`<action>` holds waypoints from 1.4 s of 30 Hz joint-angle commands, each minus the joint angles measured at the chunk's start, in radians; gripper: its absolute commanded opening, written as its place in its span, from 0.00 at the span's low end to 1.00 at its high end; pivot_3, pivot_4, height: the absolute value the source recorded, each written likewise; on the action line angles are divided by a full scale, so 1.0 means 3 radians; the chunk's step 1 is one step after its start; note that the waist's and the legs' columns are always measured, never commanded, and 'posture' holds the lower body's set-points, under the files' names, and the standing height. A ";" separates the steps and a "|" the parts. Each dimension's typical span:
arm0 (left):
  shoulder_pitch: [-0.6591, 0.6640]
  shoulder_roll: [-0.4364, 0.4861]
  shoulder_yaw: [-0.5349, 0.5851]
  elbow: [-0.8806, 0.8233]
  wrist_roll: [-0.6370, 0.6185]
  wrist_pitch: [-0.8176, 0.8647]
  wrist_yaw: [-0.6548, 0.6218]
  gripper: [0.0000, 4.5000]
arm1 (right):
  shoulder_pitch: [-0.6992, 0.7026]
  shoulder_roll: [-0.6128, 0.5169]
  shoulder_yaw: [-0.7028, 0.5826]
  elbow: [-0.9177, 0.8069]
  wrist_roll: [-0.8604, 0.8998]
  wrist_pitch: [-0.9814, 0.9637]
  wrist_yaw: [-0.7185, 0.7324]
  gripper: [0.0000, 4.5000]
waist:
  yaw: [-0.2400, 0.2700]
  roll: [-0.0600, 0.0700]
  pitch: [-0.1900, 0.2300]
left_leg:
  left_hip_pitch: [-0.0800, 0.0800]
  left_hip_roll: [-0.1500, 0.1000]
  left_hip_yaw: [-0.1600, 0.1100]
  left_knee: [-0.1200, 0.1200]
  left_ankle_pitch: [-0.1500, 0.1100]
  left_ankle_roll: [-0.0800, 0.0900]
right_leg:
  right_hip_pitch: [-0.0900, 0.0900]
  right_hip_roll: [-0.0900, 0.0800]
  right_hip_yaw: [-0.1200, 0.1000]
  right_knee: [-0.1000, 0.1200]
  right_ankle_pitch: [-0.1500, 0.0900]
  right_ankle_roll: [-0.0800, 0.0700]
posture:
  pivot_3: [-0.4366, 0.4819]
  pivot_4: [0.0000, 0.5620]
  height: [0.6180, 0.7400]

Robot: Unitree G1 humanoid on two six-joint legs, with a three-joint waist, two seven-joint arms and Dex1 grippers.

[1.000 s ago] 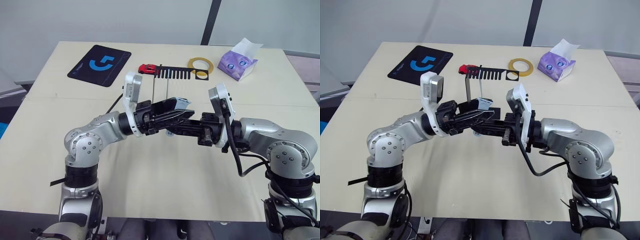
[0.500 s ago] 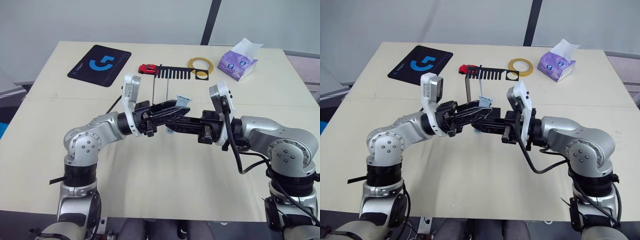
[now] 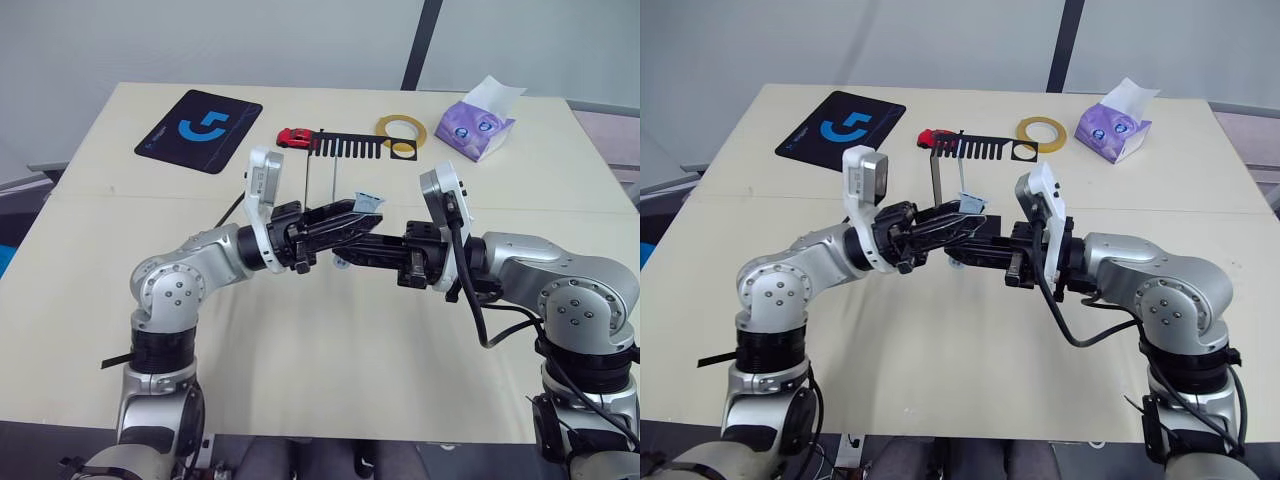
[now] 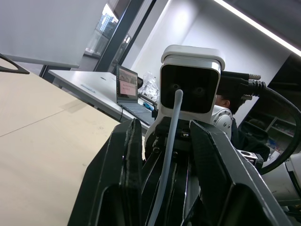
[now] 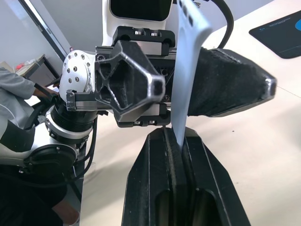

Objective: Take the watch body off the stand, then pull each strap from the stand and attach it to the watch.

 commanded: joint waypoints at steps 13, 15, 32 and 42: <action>-0.0047 -0.0063 0.0036 -0.0048 -0.0086 -0.0110 -0.0025 0.23 | -0.0039 -0.0027 -0.0048 -0.0059 0.0081 -0.0076 -0.0005 0.00 | 0.0000 0.0000 0.0000 | 0.0000 0.0000 0.0000 0.0000 0.0000 0.0000 | 0.0000 0.0000 0.0000 0.0000 0.0000 0.0000 | 0.48 0.27 0.98; -0.0034 -0.0064 0.0037 -0.0053 -0.0098 -0.0113 -0.0033 0.06 | -0.0046 -0.0017 -0.0059 -0.0056 0.0096 -0.0073 -0.0018 0.00 | 0.0000 0.0000 0.0000 | 0.0000 0.0000 0.0000 0.0000 0.0000 0.0000 | 0.0000 0.0000 0.0000 0.0000 0.0000 0.0000 | 0.48 0.27 0.98; -0.0003 -0.0033 0.0004 -0.0056 -0.0067 -0.0179 -0.0118 0.01 | 0.0035 -0.0041 -0.0037 -0.0243 0.0091 -0.0268 -0.0007 0.00 | 0.0002 0.0000 0.0000 | 0.0000 0.0000 0.0000 0.0000 0.0000 0.0000 | 0.0000 0.0000 0.0000 0.0000 0.0000 0.0000 | 0.48 0.27 0.98; -0.0020 0.0422 -0.0172 0.0006 0.0355 -0.0405 -0.0549 0.00 | 0.0843 -0.0494 -0.0605 -0.0977 0.0269 -0.0281 -0.0422 0.99 | 0.0031 0.0000 0.0000 | -0.0001 -0.0001 0.0001 0.0000 0.0000 0.0000 | 0.0000 0.0000 0.0000 -0.0002 0.0000 0.0000 | 0.48 0.27 0.98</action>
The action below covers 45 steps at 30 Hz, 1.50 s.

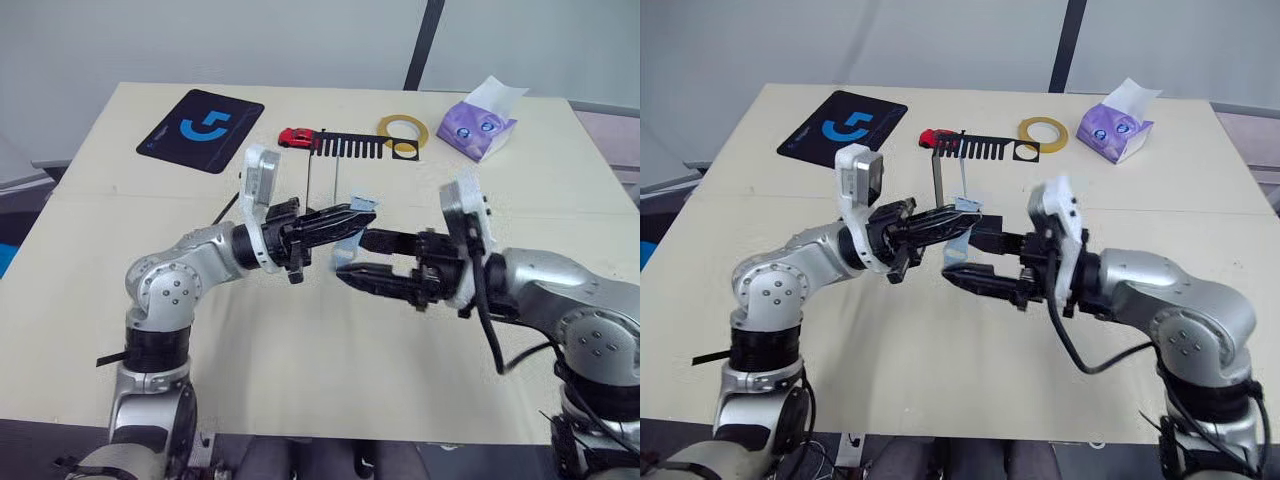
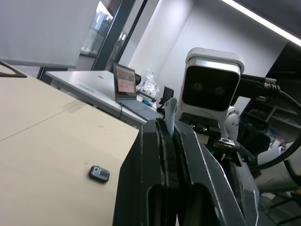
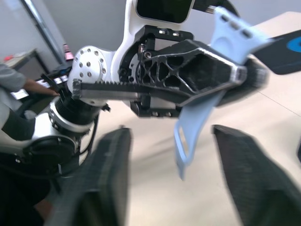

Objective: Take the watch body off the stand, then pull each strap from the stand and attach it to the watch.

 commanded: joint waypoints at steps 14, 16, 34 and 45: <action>0.0207 0.0921 -0.0764 0.0012 0.1724 -0.1827 -0.1219 0.00 | 0.2579 0.0156 -0.1276 -0.0881 -0.0852 -0.0280 -0.1546 0.99 | 0.0052 0.0000 -0.0001 | 0.0003 0.0001 0.0013 -0.0002 0.0001 0.0001 | 0.0004 0.0003 0.0012 -0.0012 0.0004 0.0005 | 0.48 0.27 0.98; 0.0205 0.0908 -0.0815 0.0031 0.1839 -0.1958 -0.1253 0.00 | 0.2612 0.0214 -0.1201 -0.0735 -0.1048 -0.0380 -0.1585 0.99 | 0.0040 0.0000 -0.0001 | 0.0006 0.0002 0.0019 -0.0003 0.0001 0.0001 | 0.0003 0.0004 0.0016 -0.0012 0.0004 0.0005 | 0.48 0.27 0.98; 0.0197 0.0806 -0.0760 -0.0109 0.1828 -0.1718 -0.1072 0.00 | 0.1978 0.0596 -0.0625 0.0298 -0.1915 -0.0777 -0.1704 0.99 | 0.0046 0.0001 -0.0001 | 0.0006 0.0003 0.0019 -0.0003 0.0002 0.0004 | 0.0000 0.0005 0.0017 -0.0007 0.0004 0.0005 | 0.48 0.27 0.98; 0.0214 0.0800 -0.0722 -0.0211 0.1792 -0.1571 -0.0984 0.00 | 0.1739 0.0699 -0.0506 0.0520 -0.2159 -0.0803 -0.1707 0.99 | 0.0045 0.0001 -0.0001 | 0.0007 0.0003 0.0018 -0.0002 0.0002 0.0004 | 0.0000 0.0005 0.0017 -0.0002 0.0004 0.0005 | 0.48 0.27 0.98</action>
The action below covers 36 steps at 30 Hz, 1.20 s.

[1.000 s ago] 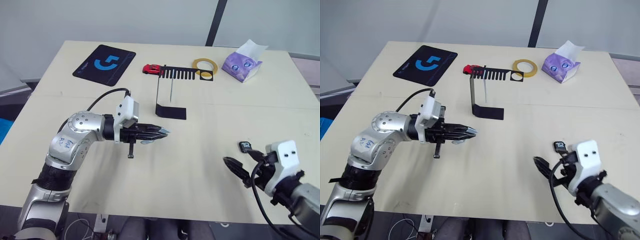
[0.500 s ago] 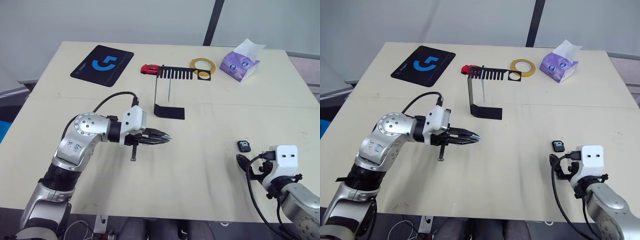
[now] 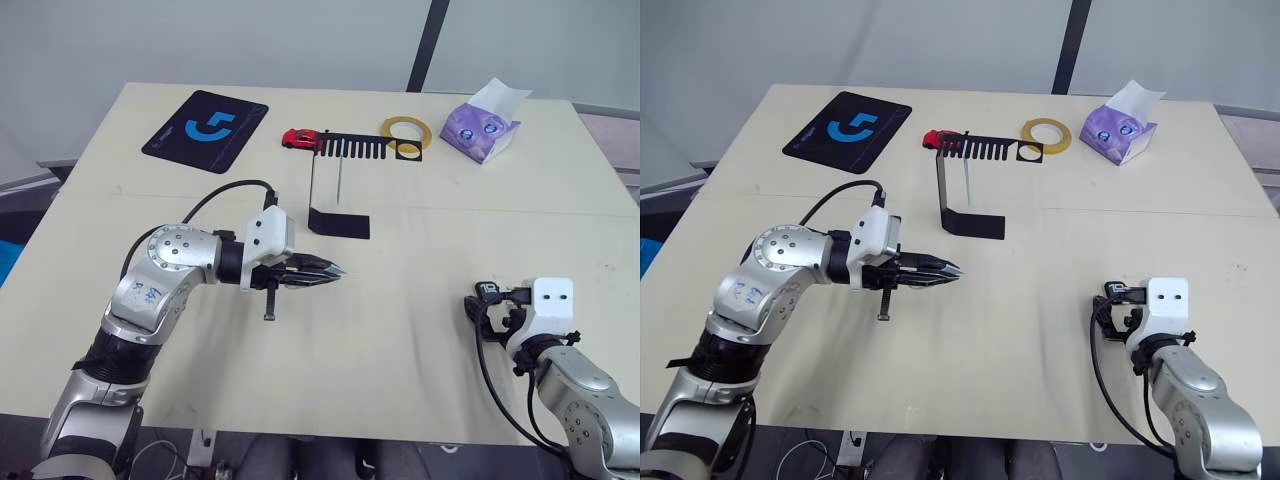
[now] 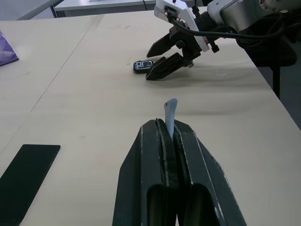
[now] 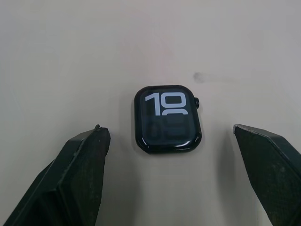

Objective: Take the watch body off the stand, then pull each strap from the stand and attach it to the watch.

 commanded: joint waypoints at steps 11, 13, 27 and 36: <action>-0.0026 -0.0040 0.0101 -0.0203 -0.0078 0.0146 0.0138 0.00 | -0.0111 0.0074 0.0030 0.0174 -0.0172 0.0018 0.0023 0.99 | -0.0010 0.0000 -0.0001 | 0.0003 0.0000 0.0002 0.0002 0.0000 0.0000 | 0.0001 0.0000 0.0002 0.0003 0.0000 0.0000 | 0.48 0.27 0.98; -0.0025 -0.0045 0.0105 -0.0207 -0.0077 0.0152 0.0144 0.00 | -0.0105 0.0077 0.0033 0.0189 -0.0188 0.0003 0.0034 0.99 | -0.0010 0.0000 -0.0001 | 0.0004 0.0000 0.0002 0.0002 0.0000 0.0000 | 0.0001 0.0000 0.0002 0.0004 0.0000 0.0000 | 0.48 0.27 0.98; -0.0033 -0.0073 0.0106 -0.0211 -0.0077 0.0160 0.0158 0.00 | -0.0097 0.0112 -0.0001 0.0233 -0.0180 -0.0025 0.0104 0.68 | -0.0006 0.0000 -0.0001 | 0.0004 0.0000 0.0003 0.0003 0.0000 0.0000 | 0.0001 0.0000 0.0003 0.0006 0.0000 0.0000 | 0.48 0.27 0.98; 0.0024 -0.0072 0.0097 -0.0221 -0.0046 0.0116 0.0163 0.00 | -0.0095 0.0077 0.0033 -0.0100 -0.0249 0.0144 0.0031 0.33 | 0.0007 -0.0003 -0.0003 | 0.0002 -0.0003 -0.0002 0.0005 0.0000 0.0001 | 0.0002 -0.0002 0.0002 0.0007 0.0001 0.0001 | 0.48 0.27 0.98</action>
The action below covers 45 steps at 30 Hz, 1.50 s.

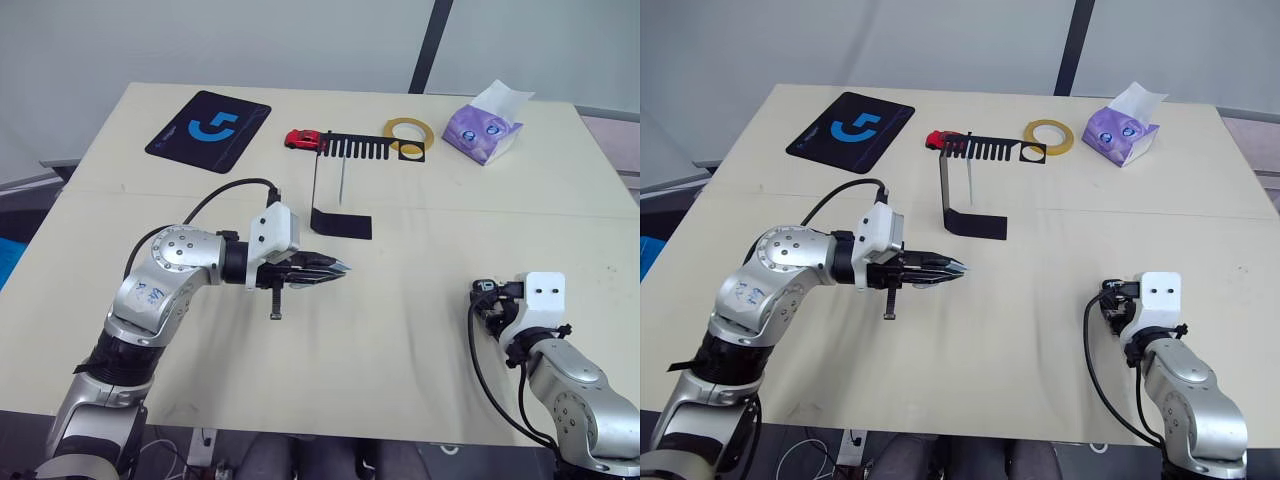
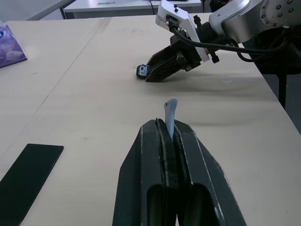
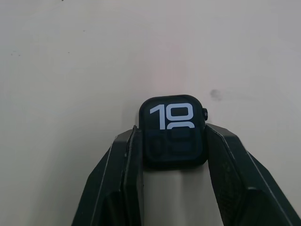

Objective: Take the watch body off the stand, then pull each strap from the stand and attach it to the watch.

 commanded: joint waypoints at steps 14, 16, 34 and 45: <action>-0.0124 -0.0140 -0.0005 0.0656 0.0435 -0.1401 -0.0325 0.00 | -0.1271 -0.0644 -0.0026 -0.0302 0.1500 0.2033 0.1024 0.33 | -0.0009 0.0002 0.0000 | -0.0004 0.0002 0.0001 0.0000 0.0001 0.0002 | -0.0004 0.0001 -0.0003 -0.0001 0.0000 -0.0002 | 0.48 0.27 0.98; -0.0148 -0.0141 -0.0032 0.0772 0.0486 -0.1612 -0.0437 0.00 | -0.1604 -0.0477 -0.0133 -0.0149 0.1778 0.2471 0.1073 0.33 | -0.0010 0.0002 0.0000 | -0.0005 0.0002 0.0000 0.0001 0.0001 0.0002 | -0.0004 -0.0001 -0.0004 -0.0001 0.0000 -0.0002 | 0.48 0.27 0.98; -0.0367 -0.0225 -0.0166 0.1447 0.0921 -0.2664 -0.0636 0.00 | -0.2236 -0.0354 0.0196 0.1043 0.3614 0.2679 -0.0063 0.33 | -0.0017 0.0002 0.0000 | -0.0009 0.0000 -0.0006 0.0002 0.0001 0.0003 | -0.0006 -0.0003 -0.0013 0.0002 0.0002 -0.0003 | 0.48 0.27 0.98; -0.0408 -0.0263 -0.0177 0.1506 0.0963 -0.2794 -0.0659 0.00 | -0.2171 -0.0877 0.0847 0.1303 0.5068 0.1822 -0.1077 0.33 | -0.0018 0.0002 0.0000 | -0.0010 0.0001 -0.0005 0.0002 0.0002 0.0003 | -0.0006 -0.0004 -0.0015 0.0000 0.0002 -0.0003 | 0.48 0.27 0.98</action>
